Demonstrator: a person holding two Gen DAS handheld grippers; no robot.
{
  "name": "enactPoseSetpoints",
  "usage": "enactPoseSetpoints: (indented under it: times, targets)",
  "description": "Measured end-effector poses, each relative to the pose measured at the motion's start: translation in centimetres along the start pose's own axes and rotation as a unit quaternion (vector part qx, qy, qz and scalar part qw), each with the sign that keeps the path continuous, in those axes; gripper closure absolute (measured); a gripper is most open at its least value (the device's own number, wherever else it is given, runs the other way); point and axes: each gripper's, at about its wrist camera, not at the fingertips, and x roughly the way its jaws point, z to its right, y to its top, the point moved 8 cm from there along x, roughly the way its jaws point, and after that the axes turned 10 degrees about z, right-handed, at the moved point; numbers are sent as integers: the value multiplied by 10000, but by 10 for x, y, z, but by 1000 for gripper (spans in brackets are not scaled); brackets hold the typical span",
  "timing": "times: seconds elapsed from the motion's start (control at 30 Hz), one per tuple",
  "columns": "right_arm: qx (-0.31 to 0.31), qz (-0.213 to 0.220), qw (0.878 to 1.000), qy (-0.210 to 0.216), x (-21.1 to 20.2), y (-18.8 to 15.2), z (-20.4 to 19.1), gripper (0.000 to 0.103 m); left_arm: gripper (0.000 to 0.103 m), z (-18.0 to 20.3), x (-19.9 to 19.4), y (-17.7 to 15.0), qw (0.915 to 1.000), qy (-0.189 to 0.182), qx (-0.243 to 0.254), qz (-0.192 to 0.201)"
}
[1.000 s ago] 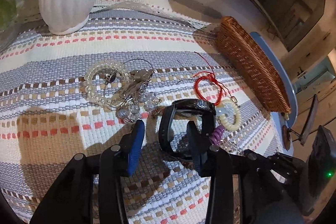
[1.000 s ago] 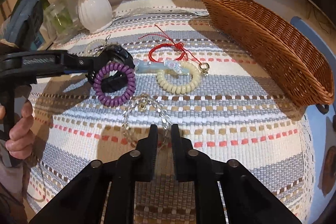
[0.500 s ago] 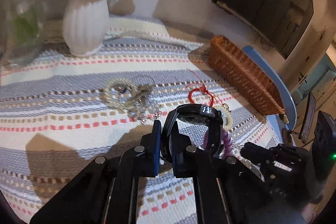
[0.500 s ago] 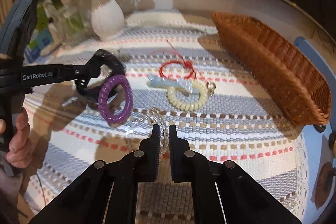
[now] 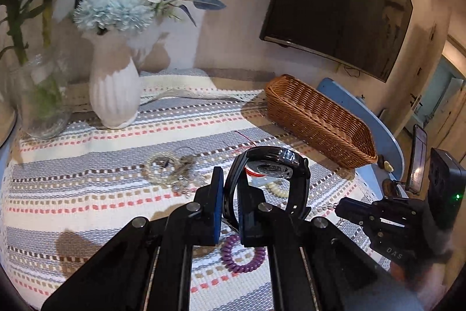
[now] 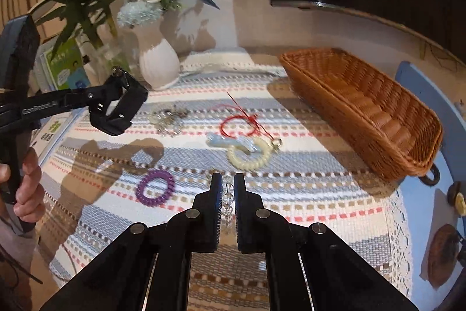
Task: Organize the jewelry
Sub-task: 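Lift and carry the watch and clear bracelet over the wicker basket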
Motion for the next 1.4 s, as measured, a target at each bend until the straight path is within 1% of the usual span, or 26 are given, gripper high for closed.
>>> enactPoseSetpoints:
  times: [0.17, 0.23, 0.33, 0.4, 0.43, 0.57, 0.67, 0.8, 0.93, 1.03, 1.17, 1.23, 1.3, 1.33, 1.37, 1.4]
  targets:
    - [390, -60, 9990, 220, -7, 1, 20, 95, 96, 11, 9, -2, 9999, -87, -2, -56]
    - [486, 13, 9985, 257, -14, 7, 25, 95, 96, 18, 12, 2, 9998, -163, 41, -57]
    - [574, 182, 9980, 193, -28, 22, 35, 95, 96, 34, 20, 15, 9994, -323, 150, -49]
    - [606, 323, 9976, 88, -36, 34, 43, 95, 96, 47, 28, 26, 9989, -401, 242, -26]
    - [649, 421, 9970, -44, -41, 42, 51, 95, 96, 54, 34, 33, 9986, -440, 303, -20]
    - [789, 692, 9941, -275, -49, 65, 77, 95, 96, 87, 72, 60, 9967, -640, 490, -59]
    - [942, 820, 9910, -491, -45, 83, 104, 95, 96, 108, 105, 77, 9954, -808, 495, -128]
    - [1123, 894, 9858, -877, -33, 100, 139, 95, 96, 132, 150, 88, 9941, -912, 539, -223]
    - [1373, 784, 9825, -990, -12, 101, 168, 95, 96, 146, 193, 89, 9941, -885, 533, -335]
    - [1632, 590, 9807, -901, 2, 89, 186, 95, 96, 155, 220, 83, 9936, -898, 501, -472]
    - [1823, 289, 9772, -1047, 20, 74, 204, 95, 96, 165, 240, 72, 9926, -802, 694, -596]
    - [1859, 192, 9764, -1082, 25, 68, 210, 93, 95, 167, 245, 65, 9921, -748, 772, -640]
    - [1803, 106, 9764, -1186, 28, 64, 212, 92, 91, 165, 250, 62, 9923, -690, 777, -670]
    - [1752, 54, 9765, -1255, 30, 62, 213, 92, 86, 163, 252, 62, 9929, -654, 732, -676]
    - [1718, 17, 9766, -1291, 31, 61, 214, 90, 76, 161, 253, 61, 9931, -645, 701, -682]
    - [1697, -29, 9770, -1295, 32, 59, 213, 79, 66, 159, 252, 61, 9934, -634, 684, -668]
